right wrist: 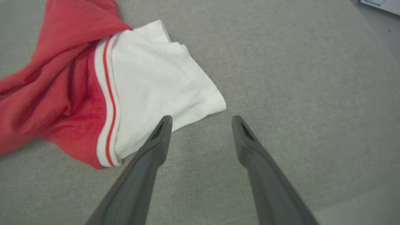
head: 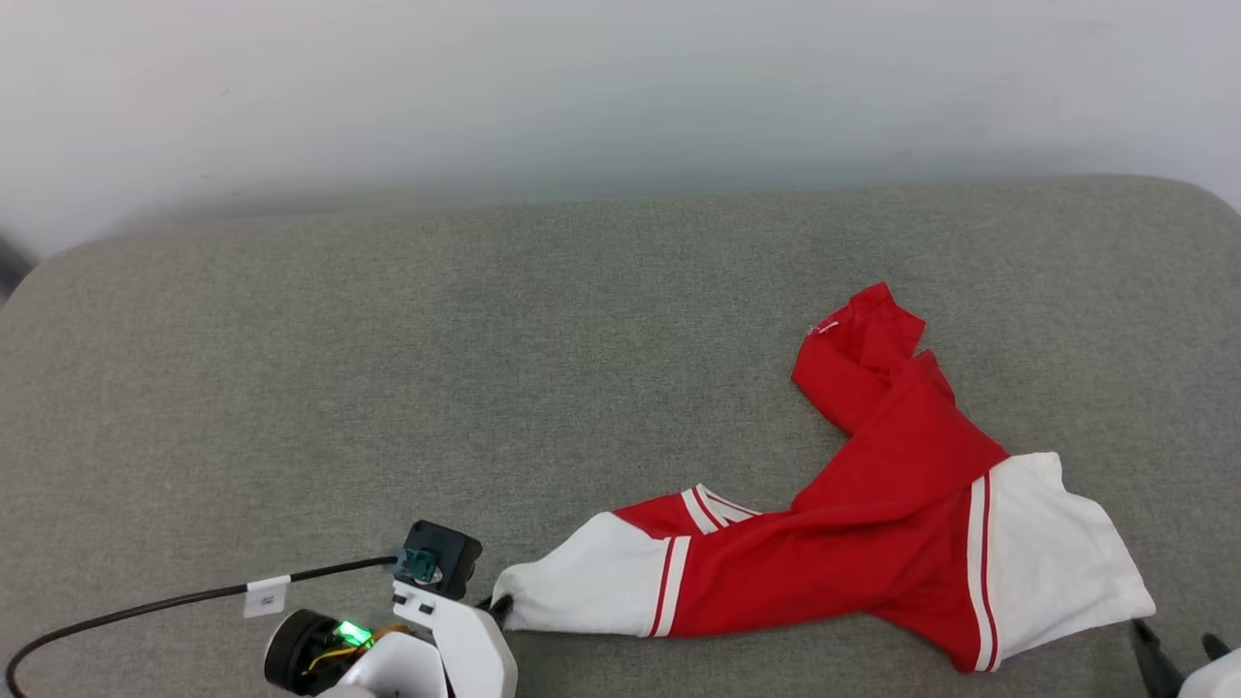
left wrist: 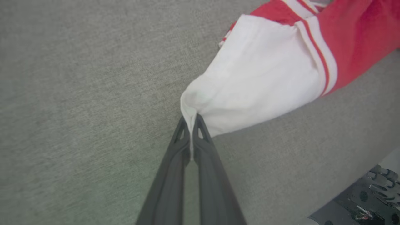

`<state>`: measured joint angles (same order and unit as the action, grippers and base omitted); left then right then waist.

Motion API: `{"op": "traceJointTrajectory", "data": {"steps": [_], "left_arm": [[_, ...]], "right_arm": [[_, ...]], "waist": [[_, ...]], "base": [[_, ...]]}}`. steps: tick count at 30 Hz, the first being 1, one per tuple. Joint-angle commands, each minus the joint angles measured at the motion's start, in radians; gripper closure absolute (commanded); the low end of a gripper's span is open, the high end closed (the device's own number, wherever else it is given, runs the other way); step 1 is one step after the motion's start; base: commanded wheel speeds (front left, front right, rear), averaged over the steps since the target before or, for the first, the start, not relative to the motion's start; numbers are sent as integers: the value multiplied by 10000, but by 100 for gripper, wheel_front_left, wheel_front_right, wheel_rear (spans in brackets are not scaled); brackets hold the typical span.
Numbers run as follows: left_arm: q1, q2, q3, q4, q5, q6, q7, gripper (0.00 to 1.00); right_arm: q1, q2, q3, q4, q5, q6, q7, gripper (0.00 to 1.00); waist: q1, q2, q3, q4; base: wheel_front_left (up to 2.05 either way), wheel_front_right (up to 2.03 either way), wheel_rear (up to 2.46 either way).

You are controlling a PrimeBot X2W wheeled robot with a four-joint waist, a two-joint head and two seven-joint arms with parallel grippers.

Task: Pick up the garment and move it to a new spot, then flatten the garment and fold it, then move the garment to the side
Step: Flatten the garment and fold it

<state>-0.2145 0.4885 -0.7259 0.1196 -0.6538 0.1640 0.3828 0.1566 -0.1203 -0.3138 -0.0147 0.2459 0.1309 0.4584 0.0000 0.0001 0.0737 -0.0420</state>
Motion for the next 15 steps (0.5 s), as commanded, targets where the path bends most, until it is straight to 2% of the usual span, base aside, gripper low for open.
{"op": "traceJointTrajectory", "data": {"steps": [1,6,15], "left_arm": [[23,-7,20,-95,45,46,-54,100],[-164,201,232,-1070,291,320,-315,100],[-426,321,279,-2115,536,455,-417,100]], "right_arm": [[-215,-91,-18,60,48,-3,139,0],[-932,-743,-360,832,503,-3,1637,0],[-2349,-1256,-11,2313,731,-5,2803,0]], "waist": [[0,-1,53,47],[0,-1,444,264],[0,-1,1145,597]], "base": [[0,0,0],[0,0,0],[0,0,0]]}}
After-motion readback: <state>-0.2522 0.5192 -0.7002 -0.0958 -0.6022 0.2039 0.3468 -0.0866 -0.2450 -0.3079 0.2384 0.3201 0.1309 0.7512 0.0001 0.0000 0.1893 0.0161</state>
